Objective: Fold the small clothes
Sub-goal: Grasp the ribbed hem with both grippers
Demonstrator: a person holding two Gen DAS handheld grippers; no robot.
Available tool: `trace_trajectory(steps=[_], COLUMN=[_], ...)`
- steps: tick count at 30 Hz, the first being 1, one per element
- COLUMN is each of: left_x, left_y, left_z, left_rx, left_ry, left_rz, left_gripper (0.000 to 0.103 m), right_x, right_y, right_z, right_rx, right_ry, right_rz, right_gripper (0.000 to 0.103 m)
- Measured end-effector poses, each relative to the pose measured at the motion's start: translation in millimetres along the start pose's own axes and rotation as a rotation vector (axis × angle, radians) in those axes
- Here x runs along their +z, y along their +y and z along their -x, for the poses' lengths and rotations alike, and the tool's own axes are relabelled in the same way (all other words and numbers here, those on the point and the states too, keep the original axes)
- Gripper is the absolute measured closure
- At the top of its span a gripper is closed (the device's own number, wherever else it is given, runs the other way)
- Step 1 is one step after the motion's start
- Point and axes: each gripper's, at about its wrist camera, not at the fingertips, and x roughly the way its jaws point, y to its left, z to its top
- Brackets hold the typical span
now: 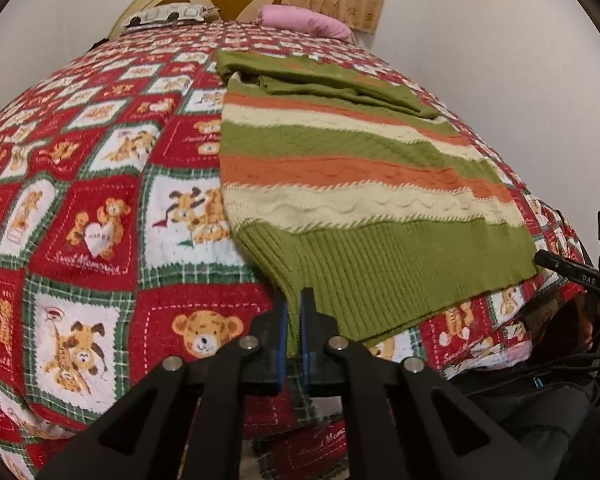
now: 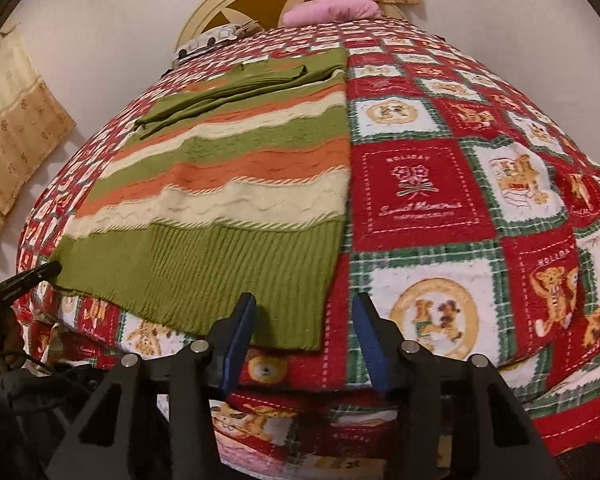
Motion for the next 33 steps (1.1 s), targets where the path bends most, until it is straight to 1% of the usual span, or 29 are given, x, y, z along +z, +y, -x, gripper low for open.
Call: trace_trajectory(steps=[1, 2, 4, 5, 6, 8, 10, 12, 14, 18, 21, 23, 25, 30, 33], left_x=[-0.6, -1.0, -1.0, -0.5, 0.3, 3.2, 8.4, 13.4, 17.3, 23.2, 32.5, 42.8, 56.6, 92.1, 115.7], left_y=[0.3, 0.3, 2.1, 1.9, 0.9, -2.1, -3.5, -4.7, -4.5, -0.6, 2.4, 3.3, 2.9, 6.9, 12.2], left_z=[-1.4, -1.8, -1.6, -0.4, 2.5, 14.1, 26.0, 30.1, 27.7, 22.3, 28.3, 31.7, 33.8, 38.8, 35.8], left_rx=[-0.002, 0.001, -0.001, -0.003, -0.002, 0.006, -0.006, -0.019, -0.022, -0.040, -0.055, -0.052, -0.045, -0.042, -0.040], left_ry=[0.005, 0.005, 0.006, 0.003, -0.008, -0.061, -0.111, -0.130, -0.134, -0.122, -0.148, -0.172, -0.204, -0.274, -0.283], left_rz=[0.002, 0.003, 0.009, 0.006, -0.009, -0.040, -0.050, -0.059, -0.058, -0.030, -0.018, -0.018, -0.025, -0.016, 0.009], left_gripper=[0.095, 0.094, 0.094, 0.094, 0.097, 0.097, 0.097, 0.097, 0.097, 0.097, 0.098, 0.098, 0.097, 0.098, 0.098], right_x=[-0.5, -1.3, -3.3, -3.8, -3.8, -0.9, 4.9, 8.3, 13.0, 18.5, 26.9, 35.9, 49.1, 75.9, 92.4], right_y=[2.8, 6.6, 13.5, 13.6, 10.3, 1.2, -6.0, -6.9, -5.0, -2.7, -0.3, -1.0, -3.8, -3.3, 0.4], right_z=[-1.1, -2.6, -4.0, -3.5, -2.1, 5.3, 20.3, 31.2, 31.4, 18.1, 28.2, 37.3, 42.7, 44.4, 45.9], right_rx=[0.005, 0.009, -0.010, -0.004, 0.012, 0.060, 0.110, 0.145, 0.167, 0.182, 0.201, 0.208, 0.224, 0.222, 0.224], right_ry=[0.006, 0.017, 0.023, 0.017, 0.008, -0.027, -0.093, -0.140, -0.156, -0.153, -0.197, -0.233, -0.266, -0.320, -0.344], right_rz=[0.010, 0.028, 0.072, 0.076, 0.061, 0.016, -0.020, -0.036, -0.040, -0.067, -0.062, -0.064, -0.079, -0.090, -0.086], right_gripper=[0.070, 0.088, 0.092, 0.094, 0.098, 0.099, 0.099, 0.099, 0.099, 0.099, 0.100, 0.100, 0.100, 0.100, 0.100])
